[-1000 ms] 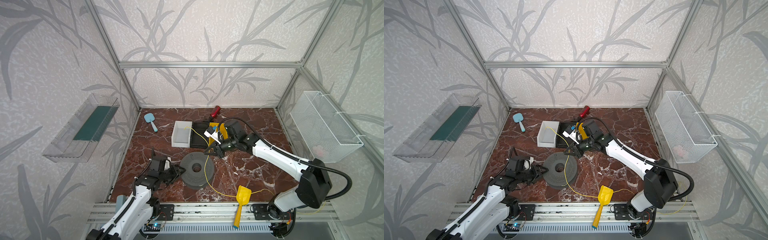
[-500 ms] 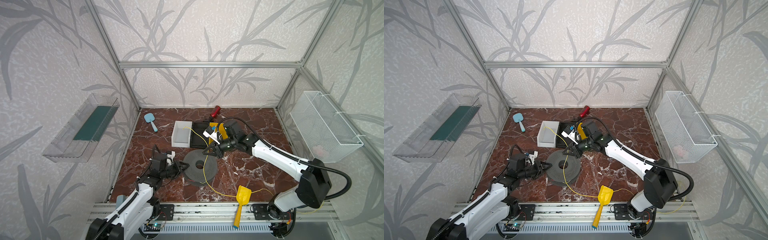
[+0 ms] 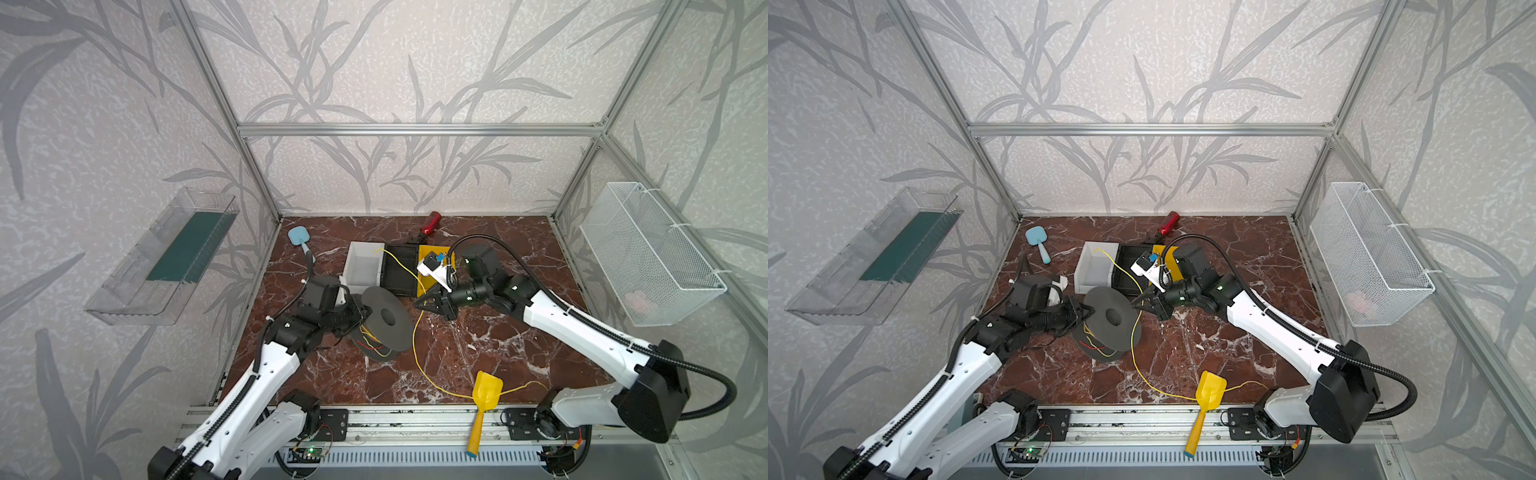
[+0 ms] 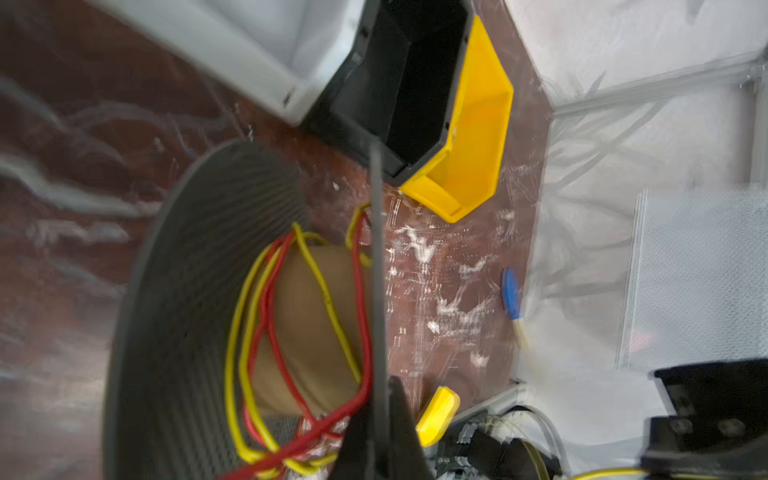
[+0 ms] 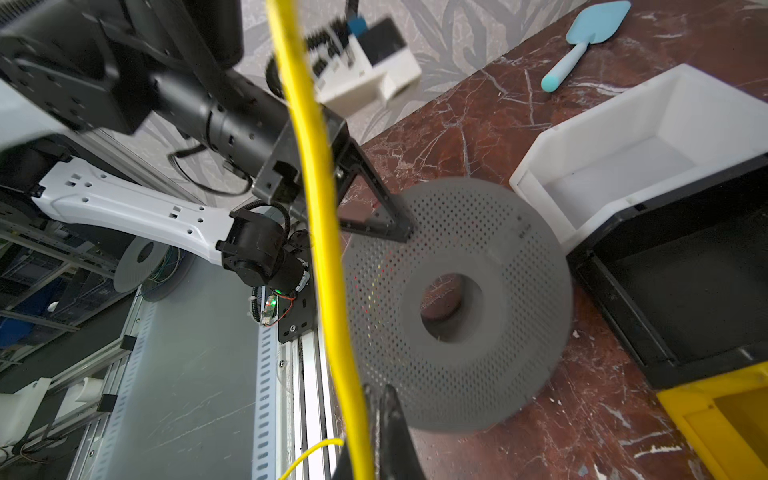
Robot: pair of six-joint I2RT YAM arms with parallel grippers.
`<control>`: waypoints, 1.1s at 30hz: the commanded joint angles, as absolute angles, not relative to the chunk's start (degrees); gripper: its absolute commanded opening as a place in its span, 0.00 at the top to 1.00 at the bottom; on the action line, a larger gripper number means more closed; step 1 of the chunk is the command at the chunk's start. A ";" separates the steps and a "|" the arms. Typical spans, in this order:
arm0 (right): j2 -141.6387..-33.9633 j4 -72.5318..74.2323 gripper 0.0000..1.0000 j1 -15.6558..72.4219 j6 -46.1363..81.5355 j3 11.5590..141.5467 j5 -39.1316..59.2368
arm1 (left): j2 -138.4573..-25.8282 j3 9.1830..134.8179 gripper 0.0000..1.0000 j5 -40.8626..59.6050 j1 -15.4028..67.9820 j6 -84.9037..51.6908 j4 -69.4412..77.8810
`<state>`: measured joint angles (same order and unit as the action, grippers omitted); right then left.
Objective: Wrap the cables
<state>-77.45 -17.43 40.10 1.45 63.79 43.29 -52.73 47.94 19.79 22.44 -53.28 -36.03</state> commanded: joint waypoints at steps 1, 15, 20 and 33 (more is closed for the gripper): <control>-74.84 -17.90 1.00 40.26 1.15 62.29 41.57 | -56.89 58.75 1.00 8.36 25.62 -50.85 -50.78; -63.56 -16.42 1.00 38.67 2.97 52.47 37.45 | -83.96 88.66 1.00 -14.39 44.02 -55.73 -67.45; -60.38 -15.36 1.00 38.58 5.16 49.79 37.31 | -87.40 88.76 1.00 -15.40 44.90 -57.82 -65.08; -60.90 -16.87 1.00 38.61 7.36 48.34 35.86 | -90.95 86.51 0.97 -10.11 44.74 -58.89 -60.41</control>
<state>-60.64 -16.51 38.72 6.52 48.47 36.01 -91.09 86.52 -9.02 44.73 -58.15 -60.18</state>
